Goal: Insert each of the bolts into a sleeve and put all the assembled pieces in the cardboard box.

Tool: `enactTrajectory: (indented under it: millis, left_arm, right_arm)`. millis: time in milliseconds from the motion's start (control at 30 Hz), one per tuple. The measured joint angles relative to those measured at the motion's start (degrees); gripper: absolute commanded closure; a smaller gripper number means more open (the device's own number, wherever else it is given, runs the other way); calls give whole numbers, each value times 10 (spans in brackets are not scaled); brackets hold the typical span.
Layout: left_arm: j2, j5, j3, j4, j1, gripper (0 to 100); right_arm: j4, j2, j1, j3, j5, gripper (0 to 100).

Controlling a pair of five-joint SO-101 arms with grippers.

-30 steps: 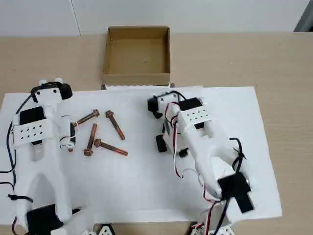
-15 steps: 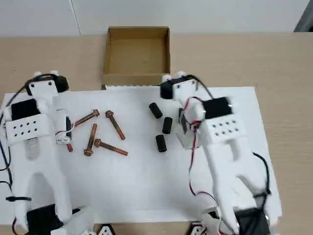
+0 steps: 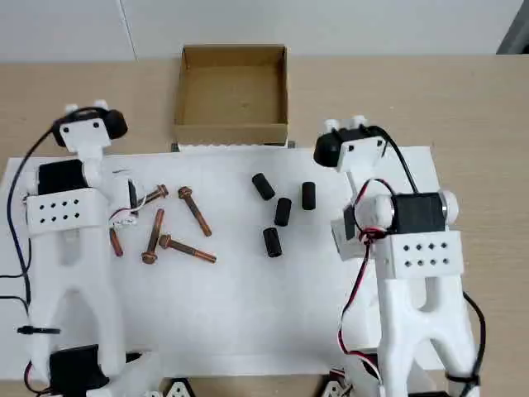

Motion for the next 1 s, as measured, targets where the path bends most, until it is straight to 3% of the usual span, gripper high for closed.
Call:
enactTrajectory:
  millis: [267, 500, 767, 1000]
  left_arm:
    - [52, 26, -19, -3, -9, 994]
    - [198, 32, -135, 6, -63, 994]
    - [280, 32, -207, 24, -68, 987]
    - [299, 27, -207, 24, -79, 906]
  right_arm:
    - [0, -45, 10, 32, 0, 995]
    - [-1, -45, 11, 33, 0, 995]
    - [-29, -46, 11, 71, 0, 995]
    - [-33, -47, 11, 73, 0, 995]
